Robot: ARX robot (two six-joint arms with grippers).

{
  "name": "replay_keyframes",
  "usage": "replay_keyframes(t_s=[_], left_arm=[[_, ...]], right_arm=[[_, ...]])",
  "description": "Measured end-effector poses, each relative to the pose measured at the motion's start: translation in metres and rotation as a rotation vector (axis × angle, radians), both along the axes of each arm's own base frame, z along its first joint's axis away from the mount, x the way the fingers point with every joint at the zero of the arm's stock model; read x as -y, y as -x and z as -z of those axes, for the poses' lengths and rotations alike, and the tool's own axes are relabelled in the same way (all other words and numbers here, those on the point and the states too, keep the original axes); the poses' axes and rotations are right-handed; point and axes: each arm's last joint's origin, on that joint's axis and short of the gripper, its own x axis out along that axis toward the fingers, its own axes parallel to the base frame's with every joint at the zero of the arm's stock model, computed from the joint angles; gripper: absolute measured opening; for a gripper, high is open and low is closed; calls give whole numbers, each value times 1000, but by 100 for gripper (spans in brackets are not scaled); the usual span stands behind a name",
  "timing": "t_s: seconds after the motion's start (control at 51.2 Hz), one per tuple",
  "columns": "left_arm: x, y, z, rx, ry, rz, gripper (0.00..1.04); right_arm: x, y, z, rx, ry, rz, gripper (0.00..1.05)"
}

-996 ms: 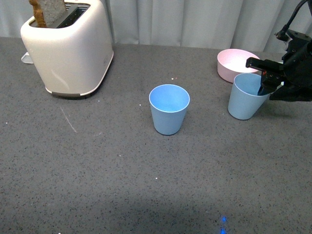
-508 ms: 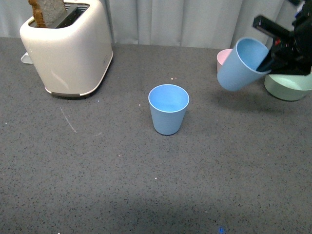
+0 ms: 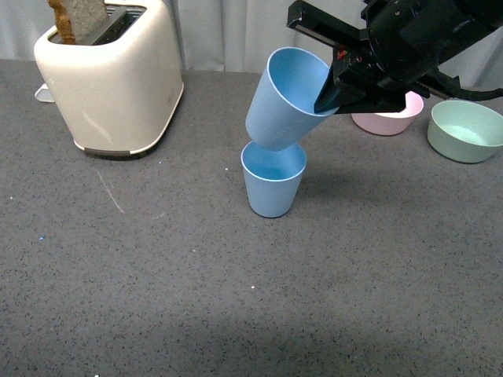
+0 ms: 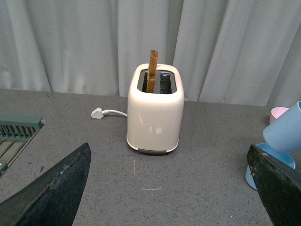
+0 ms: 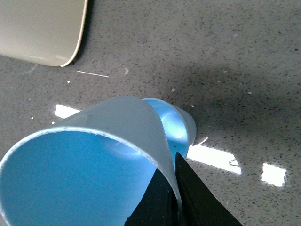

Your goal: Stack blue cups with both arms

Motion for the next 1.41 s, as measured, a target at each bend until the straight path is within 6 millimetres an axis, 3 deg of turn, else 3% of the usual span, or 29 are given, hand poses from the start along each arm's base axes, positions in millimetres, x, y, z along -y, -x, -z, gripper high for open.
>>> replay_keyframes(t_s=[0.293,0.605,0.683,0.762,0.82,0.879,0.976,1.093,1.191,1.406], left_arm=[[0,0,0,0,0,0,98],[0,0,0,0,0,0,98],[0,0,0,0,0,0,98],[0,0,0,0,0,-3,98],[0,0,0,0,0,-3,98],[0,0,0,0,0,-2,98],[0,0,0,-1,0,0,98],[0,0,0,-1,0,0,98],[0,0,0,-1,0,-1,98],[0,0,0,-1,0,0,98]], right_arm=[[-2,0,11,-29,4,-6,2],[1,3,21,4,45,4,65],[6,7,33,325,243,106,57],[28,35,46,626,392,242,41],[46,56,36,837,359,319,28],[63,76,6,1052,295,393,14],[78,98,-3,1098,297,409,1],[91,126,10,1050,315,381,1],[100,147,9,1053,310,376,1],[112,173,8,1050,317,387,1]])
